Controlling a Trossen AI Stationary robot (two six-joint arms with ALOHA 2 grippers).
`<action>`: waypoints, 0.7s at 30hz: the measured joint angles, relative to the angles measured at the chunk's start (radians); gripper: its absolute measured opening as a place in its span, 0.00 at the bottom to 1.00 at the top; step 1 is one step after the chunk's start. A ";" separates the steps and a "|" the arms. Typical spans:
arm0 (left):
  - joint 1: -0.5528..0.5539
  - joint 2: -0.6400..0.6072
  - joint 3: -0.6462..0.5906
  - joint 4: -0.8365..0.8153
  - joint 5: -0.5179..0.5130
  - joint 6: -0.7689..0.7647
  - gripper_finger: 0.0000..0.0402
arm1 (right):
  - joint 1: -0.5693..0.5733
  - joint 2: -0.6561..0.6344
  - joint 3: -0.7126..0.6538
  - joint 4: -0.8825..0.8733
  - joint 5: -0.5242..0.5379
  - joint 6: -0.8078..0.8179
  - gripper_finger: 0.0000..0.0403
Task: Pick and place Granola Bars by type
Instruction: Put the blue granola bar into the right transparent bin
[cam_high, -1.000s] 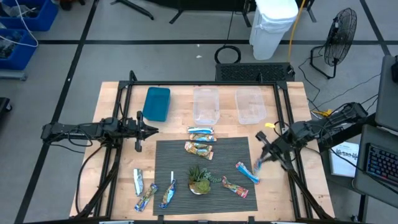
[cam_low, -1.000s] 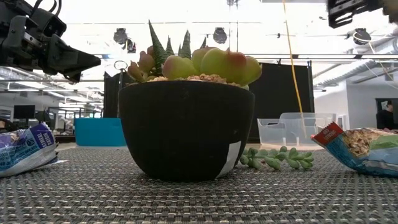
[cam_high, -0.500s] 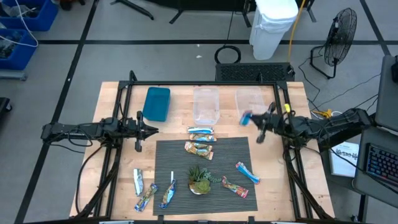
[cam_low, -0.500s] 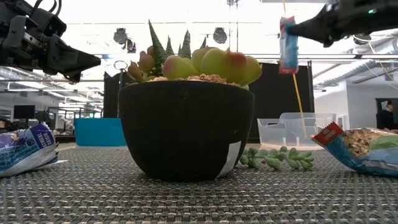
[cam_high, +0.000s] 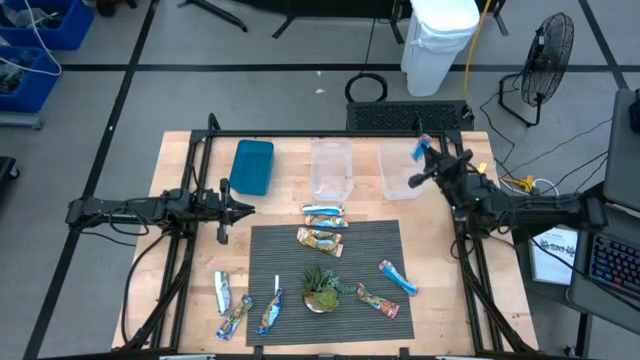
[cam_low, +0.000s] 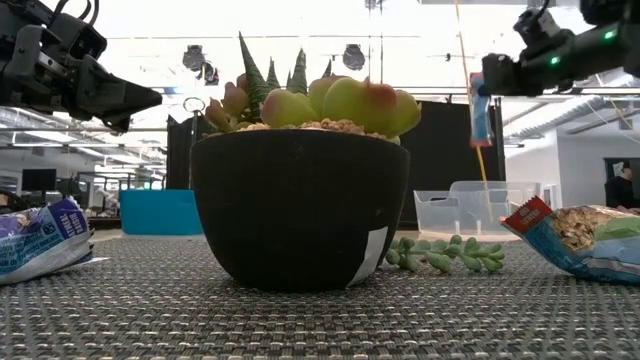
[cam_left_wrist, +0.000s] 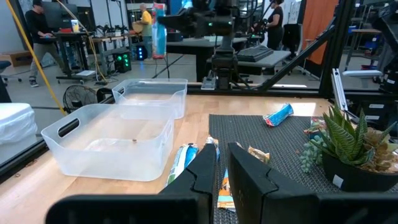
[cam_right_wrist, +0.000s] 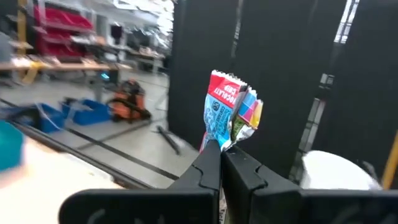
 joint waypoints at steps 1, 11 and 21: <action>0.000 0.000 0.000 0.000 0.000 0.000 0.12 | -0.016 0.011 0.006 -0.026 0.001 0.007 0.00; 0.000 0.000 0.000 0.000 0.000 0.000 0.12 | -0.233 0.166 0.231 -0.577 -0.344 0.392 0.00; 0.000 0.000 0.000 0.000 0.000 0.000 0.12 | -0.503 0.366 0.300 -0.742 -0.706 0.488 0.00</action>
